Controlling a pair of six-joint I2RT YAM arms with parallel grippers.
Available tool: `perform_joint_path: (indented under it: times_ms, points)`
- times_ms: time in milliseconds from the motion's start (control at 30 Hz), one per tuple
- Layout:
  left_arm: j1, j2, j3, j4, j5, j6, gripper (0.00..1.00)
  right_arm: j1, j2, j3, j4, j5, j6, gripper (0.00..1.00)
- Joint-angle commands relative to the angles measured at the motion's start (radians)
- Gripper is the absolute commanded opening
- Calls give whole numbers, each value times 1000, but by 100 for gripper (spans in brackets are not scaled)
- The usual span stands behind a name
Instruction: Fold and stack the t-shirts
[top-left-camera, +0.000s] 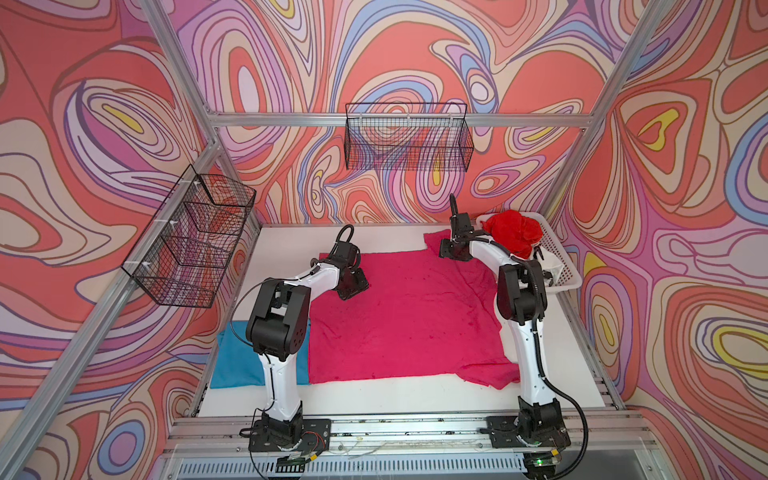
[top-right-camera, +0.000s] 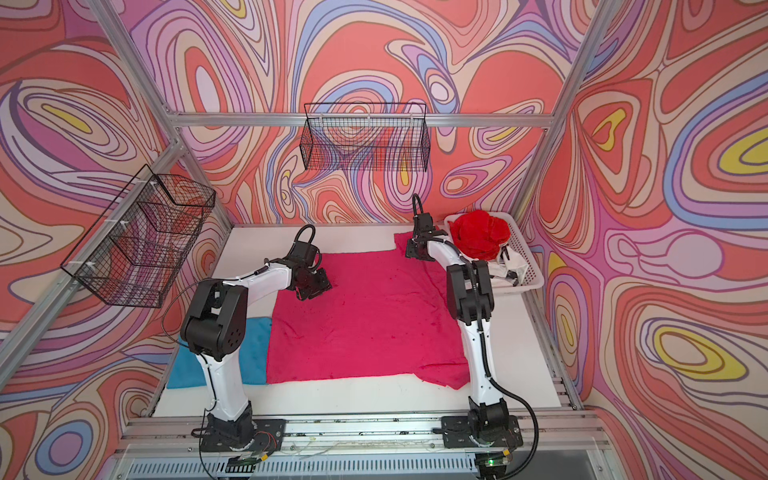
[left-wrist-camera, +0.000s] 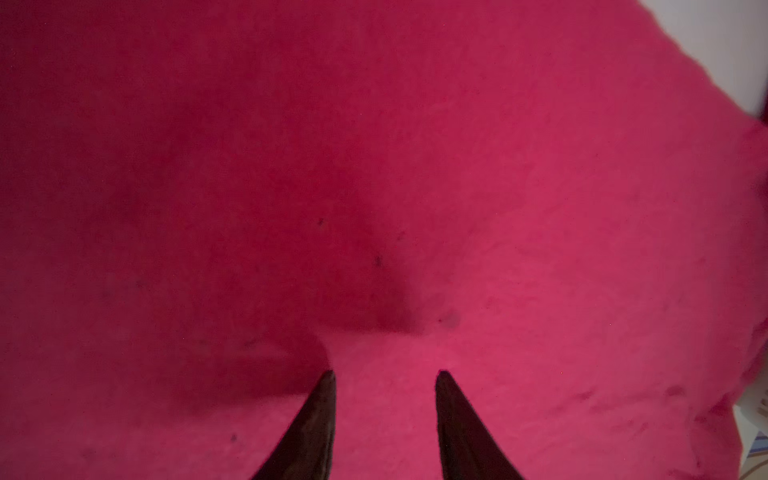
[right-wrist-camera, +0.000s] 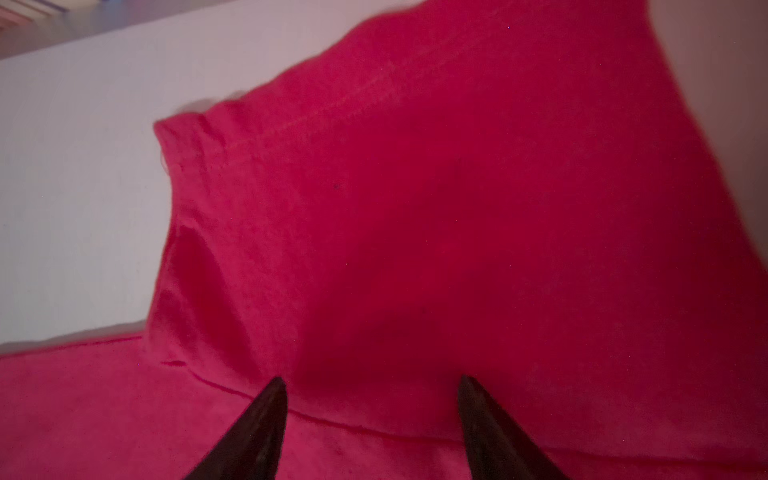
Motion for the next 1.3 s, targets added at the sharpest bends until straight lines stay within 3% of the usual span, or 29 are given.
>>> perform_joint_path:
  times_ms: [0,300,633,767,933,1133,1267]
  points:
    - [-5,-65,-131,-8,-14,-48,38,27,-34,-153,-79,-105,-21,68]
    - [-11,-206,-317,28,-28,-119,31,182,-256,-551,-24,-166,19,68]
    - [-32,-255,-336,10,-36,-134,27,316,-319,-633,-93,-191,32,67]
    - [-31,-287,-323,-18,-50,-126,27,307,-381,-555,-171,-117,12,72]
    - [-32,-318,-305,-43,-57,-116,27,213,-393,-371,-244,-109,-18,75]
    - [-33,-325,-285,-45,-48,-115,27,91,-265,-180,-225,-79,-39,73]
    - [-33,-325,-275,-39,-38,-116,27,28,-136,-56,-197,-19,-8,63]
